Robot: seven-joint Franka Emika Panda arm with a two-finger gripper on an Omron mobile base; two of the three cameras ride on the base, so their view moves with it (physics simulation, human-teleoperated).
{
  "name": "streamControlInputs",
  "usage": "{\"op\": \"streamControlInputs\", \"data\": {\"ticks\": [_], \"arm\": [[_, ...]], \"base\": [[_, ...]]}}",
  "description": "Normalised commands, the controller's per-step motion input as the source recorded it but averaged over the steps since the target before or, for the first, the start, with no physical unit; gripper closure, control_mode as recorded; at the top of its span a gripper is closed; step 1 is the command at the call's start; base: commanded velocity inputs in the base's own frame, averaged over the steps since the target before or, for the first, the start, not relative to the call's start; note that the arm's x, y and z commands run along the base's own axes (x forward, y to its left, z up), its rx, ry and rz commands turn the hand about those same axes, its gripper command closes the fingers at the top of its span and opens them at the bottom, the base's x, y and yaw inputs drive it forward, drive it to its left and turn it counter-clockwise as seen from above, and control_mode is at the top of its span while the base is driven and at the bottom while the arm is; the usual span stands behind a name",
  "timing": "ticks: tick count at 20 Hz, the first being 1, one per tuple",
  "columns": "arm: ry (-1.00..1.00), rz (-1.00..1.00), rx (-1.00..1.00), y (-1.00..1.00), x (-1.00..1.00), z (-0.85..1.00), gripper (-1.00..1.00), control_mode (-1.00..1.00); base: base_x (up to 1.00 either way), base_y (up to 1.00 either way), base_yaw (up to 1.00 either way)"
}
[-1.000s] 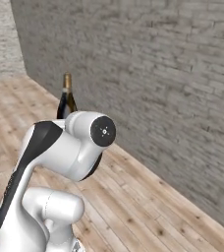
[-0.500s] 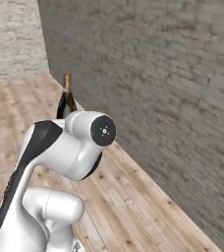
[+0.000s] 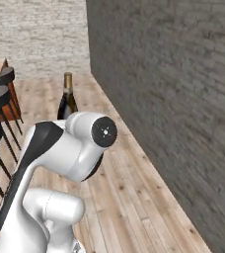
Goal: Get the candle and the wine from the cabinet and move them to the dining counter.
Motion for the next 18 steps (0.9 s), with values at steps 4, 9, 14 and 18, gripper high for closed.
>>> {"op": "streamControlInputs", "data": {"ticks": [4, 9, 14, 18], "arm": [[0.00, 0.00, 0.00, 0.00, 0.00, 0.00, 1.00, 1.00], [0.00, 0.00, 0.00, 0.00, 0.00, 0.00, 1.00, 1.00], [0.00, 0.00, 0.00, 0.00, 0.00, 0.00, 1.00, 1.00], [0.00, 0.00, 0.00, 0.00, 0.00, 0.00, 1.00, 1.00]], "base": [[0.52, -0.14, 0.30], [0.61, -0.16, 0.23], [0.66, -0.20, 0.16], [0.64, -0.21, 0.16]]}}
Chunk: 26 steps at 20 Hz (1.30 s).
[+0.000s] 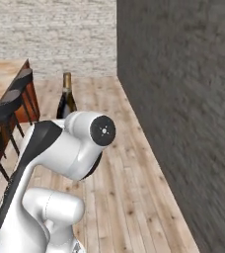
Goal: Get the candle and the wine from the cabinet and move them to the dining counter.
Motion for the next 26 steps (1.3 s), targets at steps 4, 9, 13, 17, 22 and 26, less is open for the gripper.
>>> {"op": "streamControlInputs", "data": {"ticks": [4, 9, 13, 17, 22, 26], "arm": [[0.00, 0.00, 0.00, 0.00, 0.00, 0.00, 1.00, 1.00], [0.00, 0.00, 0.00, 0.00, 0.00, 0.00, 1.00, 1.00], [0.00, 0.00, 0.00, 0.00, 0.00, 0.00, 1.00, 1.00], [0.00, 0.00, 0.00, 0.00, 0.00, 0.00, 1.00, 1.00], [0.00, 0.00, 0.00, 0.00, 0.00, 0.00, 1.00, 1.00], [0.00, 0.00, 0.00, 0.00, 0.00, 0.00, 1.00, 1.00]], "base": [[0.46, -0.17, 0.30], [0.39, -0.15, 0.35], [0.53, -0.20, 0.23], [0.62, -0.21, 0.19], [0.62, -0.20, 0.22], [0.57, -0.18, 0.27]]}}
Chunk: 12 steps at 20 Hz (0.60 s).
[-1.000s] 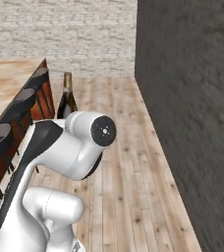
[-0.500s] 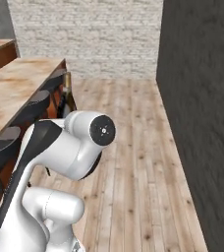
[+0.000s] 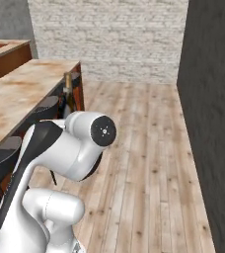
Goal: Get the candle and the wine from the cabinet and move them to the dining counter.
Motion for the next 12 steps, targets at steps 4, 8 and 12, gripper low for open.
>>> {"op": "streamControlInputs", "data": {"ticks": [4, 8, 12], "arm": [[0.00, 0.00, 0.00, 0.00, 0.00, 0.00, 1.00, 1.00], [0.00, 0.00, 0.00, 0.00, 0.00, 0.00, 1.00, 1.00], [0.00, 0.00, 0.00, 0.00, 0.00, 0.00, 1.00, 1.00]], "base": [[0.60, -0.18, 0.24], [0.62, -0.18, 0.22], [0.65, -0.18, 0.23]]}}
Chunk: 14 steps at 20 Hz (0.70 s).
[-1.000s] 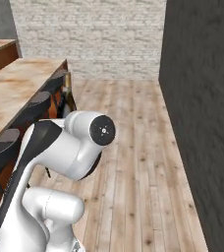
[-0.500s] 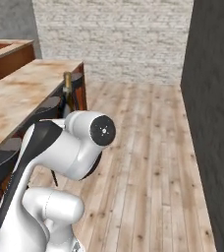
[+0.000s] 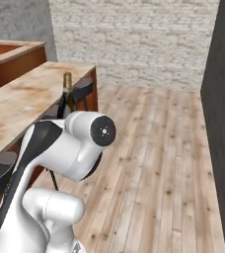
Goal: Get the candle and the wine from the cabinet and move them to the dining counter.
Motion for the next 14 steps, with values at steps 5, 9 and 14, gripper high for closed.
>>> {"op": "streamControlInputs", "data": {"ticks": [5, 9, 14], "arm": [[0.00, 0.00, 0.00, 0.00, 0.00, 0.00, 1.00, 1.00], [0.00, 0.00, 0.00, 0.00, 0.00, 0.00, 1.00, 1.00], [0.00, 0.00, 0.00, 0.00, 0.00, 0.00, 1.00, 1.00]], "base": [[0.65, -0.19, 0.24], [0.63, -0.20, 0.31], [0.59, -0.24, 0.34]]}}
